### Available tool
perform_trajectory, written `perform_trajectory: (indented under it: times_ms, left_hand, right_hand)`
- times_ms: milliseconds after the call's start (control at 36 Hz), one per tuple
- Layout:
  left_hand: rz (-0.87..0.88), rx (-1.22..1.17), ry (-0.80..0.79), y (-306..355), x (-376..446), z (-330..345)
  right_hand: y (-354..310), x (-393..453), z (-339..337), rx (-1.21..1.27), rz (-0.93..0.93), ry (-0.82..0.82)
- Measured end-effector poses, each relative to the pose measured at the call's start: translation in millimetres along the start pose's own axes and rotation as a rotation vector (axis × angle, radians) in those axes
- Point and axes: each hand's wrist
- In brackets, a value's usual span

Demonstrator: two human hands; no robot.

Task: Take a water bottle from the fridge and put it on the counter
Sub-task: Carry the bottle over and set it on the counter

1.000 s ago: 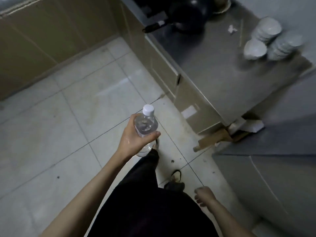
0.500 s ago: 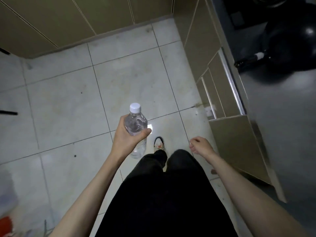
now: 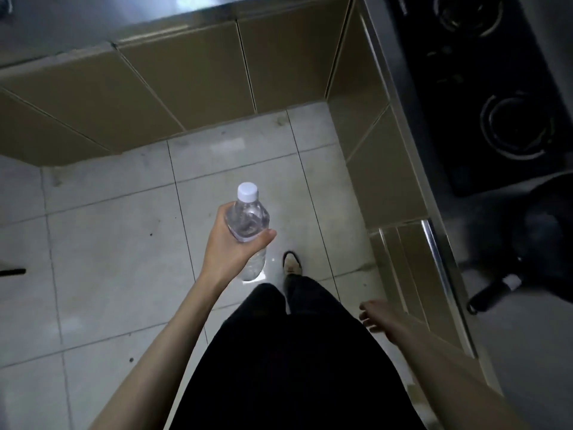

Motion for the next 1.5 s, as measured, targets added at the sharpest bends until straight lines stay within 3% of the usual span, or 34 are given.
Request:
perform_trajectory:
  times_ms: [278, 417, 556, 667, 833, 944, 1083, 1278, 1389, 1500]
  left_hand:
    - [-0.038, 0.012, 0.038, 85.3, 168.7, -38.2]
    - [0.030, 0.034, 0.009, 115.9, 279.6, -33.2]
    - [-0.025, 0.058, -0.100, 157.8, 386.6, -15.5]
    - [0.070, 0.106, -0.180, 213.2, 451.4, 9.8]
    - [0.148, 0.088, -0.265, 293.0, 548.0, 62.8]
    - [0.166, 0.126, -0.276, 322.2, 609.0, 106.8]
    - [0.186, 0.178, -0.241, 343.5, 666.6, 157.9]
    - [0.194, 0.320, -0.224, 392.6, 723.9, 200.7]
    - [0.447, 0.457, -0.169, 411.8, 766.4, 220.3]
    - [0.552, 0.486, -0.206, 422.8, 814.7, 247.4]
  right_hand:
    - [-321.4, 4.7, -14.7, 0.035, -0.329, 0.002]
    - [-440.1, 31.2, -25.7, 0.087, -0.389, 0.046]
    - [-494.0, 57.1, -49.2, 0.135, -0.269, 0.103]
    - [-500.8, 64.2, -77.2, 0.202, -0.117, 0.116]
    - [-502.6, 89.5, -108.3, 0.271, 0.159, 0.066]
    - [-541.9, 124.1, -132.9, 0.203, 0.258, -0.008]
    - [-644.4, 161.0, -194.2, 0.146, 0.055, 0.027]
    - [-774.4, 186.4, -276.8, 0.255, -0.135, -0.007]
    - [-820.8, 210.2, -296.1, 0.263, -0.187, 0.049]
    - [-840.8, 234.7, -304.6, 0.244, -0.168, 0.091]
Point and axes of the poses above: each hand's wrist, its own x-axis towards the middle knuckle, its own z-axis out of the palm, y = z × x, and after that the axes turned 9 degrees about y, right-handed
